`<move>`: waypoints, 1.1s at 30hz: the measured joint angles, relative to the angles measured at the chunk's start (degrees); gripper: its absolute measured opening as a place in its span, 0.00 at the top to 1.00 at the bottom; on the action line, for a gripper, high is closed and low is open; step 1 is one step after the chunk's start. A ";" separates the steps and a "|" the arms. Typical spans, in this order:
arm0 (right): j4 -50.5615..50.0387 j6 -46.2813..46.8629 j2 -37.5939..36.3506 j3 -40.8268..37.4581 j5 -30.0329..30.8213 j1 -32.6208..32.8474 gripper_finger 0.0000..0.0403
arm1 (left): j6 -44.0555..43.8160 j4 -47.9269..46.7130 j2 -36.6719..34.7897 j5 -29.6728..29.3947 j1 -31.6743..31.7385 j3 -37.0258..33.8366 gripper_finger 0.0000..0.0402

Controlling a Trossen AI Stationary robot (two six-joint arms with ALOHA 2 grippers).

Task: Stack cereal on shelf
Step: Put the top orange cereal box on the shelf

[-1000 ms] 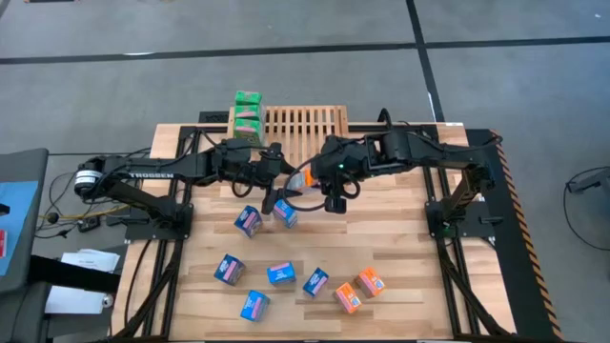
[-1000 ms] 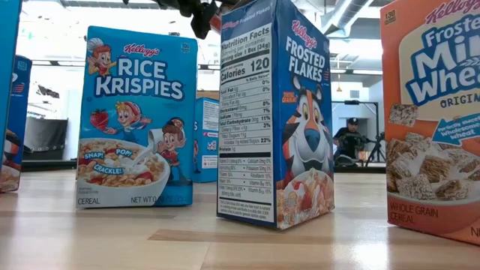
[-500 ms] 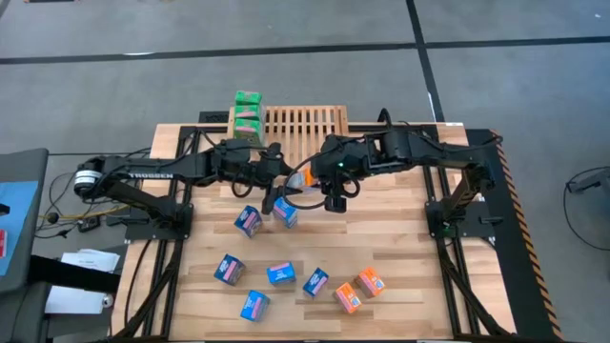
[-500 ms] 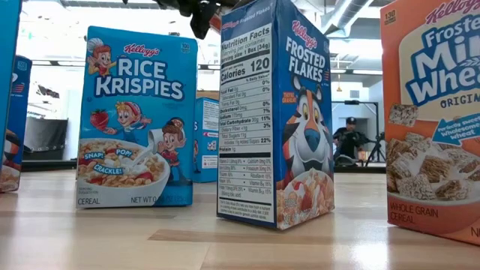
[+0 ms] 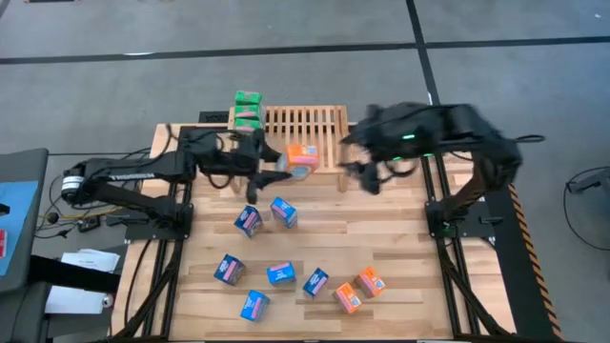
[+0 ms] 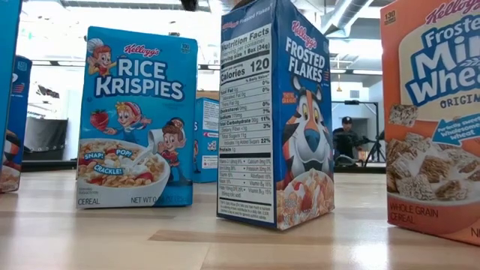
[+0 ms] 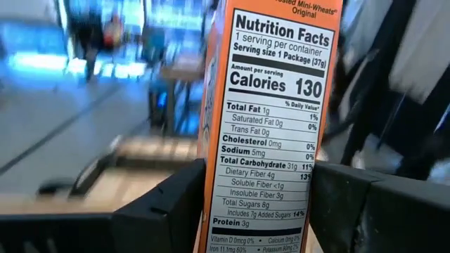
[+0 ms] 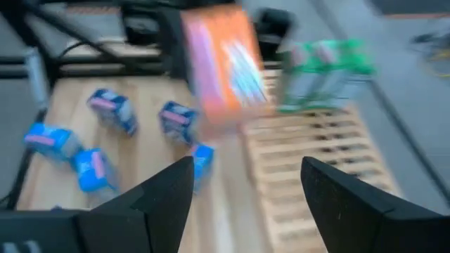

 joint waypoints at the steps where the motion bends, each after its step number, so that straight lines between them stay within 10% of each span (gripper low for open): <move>1: -0.10 0.91 -1.81 -0.33 2.23 0.25 0.29 | -1.07 2.41 -1.28 0.80 0.44 -0.79 0.52; 12: 27.44 1.59 -15.79 -28.49 5.37 3.79 0.29 | -11.81 38.84 -5.84 -0.76 2.22 -17.07 0.52; 19: 68.17 -0.96 -18.76 -53.21 3.86 -0.13 0.29 | -12.77 44.86 -4.86 -1.21 1.73 -19.43 0.52; 33: 65.41 2.24 -10.62 -41.63 -11.30 -6.99 0.16 | -10.85 40.94 -4.83 -1.29 1.81 -18.69 0.52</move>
